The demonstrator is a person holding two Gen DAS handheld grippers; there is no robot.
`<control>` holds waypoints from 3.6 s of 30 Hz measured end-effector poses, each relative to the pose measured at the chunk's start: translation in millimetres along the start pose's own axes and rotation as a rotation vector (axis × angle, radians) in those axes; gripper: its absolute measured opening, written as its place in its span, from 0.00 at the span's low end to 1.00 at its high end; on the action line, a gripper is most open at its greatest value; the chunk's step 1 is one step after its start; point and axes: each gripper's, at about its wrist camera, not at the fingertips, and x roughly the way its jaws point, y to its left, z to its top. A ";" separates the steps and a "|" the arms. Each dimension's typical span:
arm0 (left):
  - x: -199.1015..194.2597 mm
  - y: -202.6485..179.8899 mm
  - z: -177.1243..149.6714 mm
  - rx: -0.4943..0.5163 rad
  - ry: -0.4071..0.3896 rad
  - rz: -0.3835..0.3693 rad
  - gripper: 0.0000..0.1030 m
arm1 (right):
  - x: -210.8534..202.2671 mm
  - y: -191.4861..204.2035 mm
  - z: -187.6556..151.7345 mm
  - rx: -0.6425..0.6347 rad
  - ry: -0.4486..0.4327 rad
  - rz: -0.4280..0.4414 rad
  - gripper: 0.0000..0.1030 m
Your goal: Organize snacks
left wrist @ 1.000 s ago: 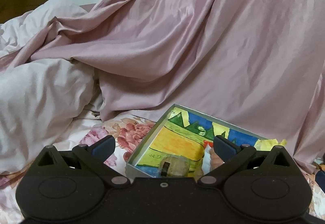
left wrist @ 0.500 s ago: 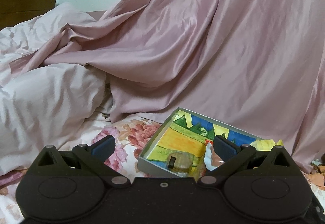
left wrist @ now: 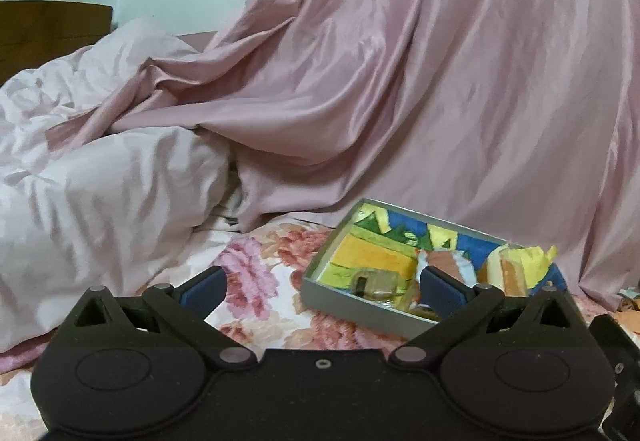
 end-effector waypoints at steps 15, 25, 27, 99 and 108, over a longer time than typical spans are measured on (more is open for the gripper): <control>-48.5 21.3 -29.3 0.090 -0.047 -0.012 0.99 | -32.0 9.3 -12.6 -0.015 0.008 -0.052 1.00; -83.9 30.5 -49.6 0.138 -0.097 -0.057 0.99 | -70.1 15.8 -19.7 -0.012 -0.025 -0.076 1.00; -89.0 33.0 -53.5 0.140 -0.099 -0.060 0.99 | -77.3 18.3 -20.4 -0.013 -0.034 -0.074 1.00; -103.7 108.1 -102.5 0.098 -0.066 -0.121 0.99 | -92.1 64.4 -62.3 0.016 0.237 -0.099 1.00; -103.4 108.2 -102.9 0.096 -0.067 -0.119 0.99 | -91.8 65.8 -62.5 0.014 0.241 -0.099 1.00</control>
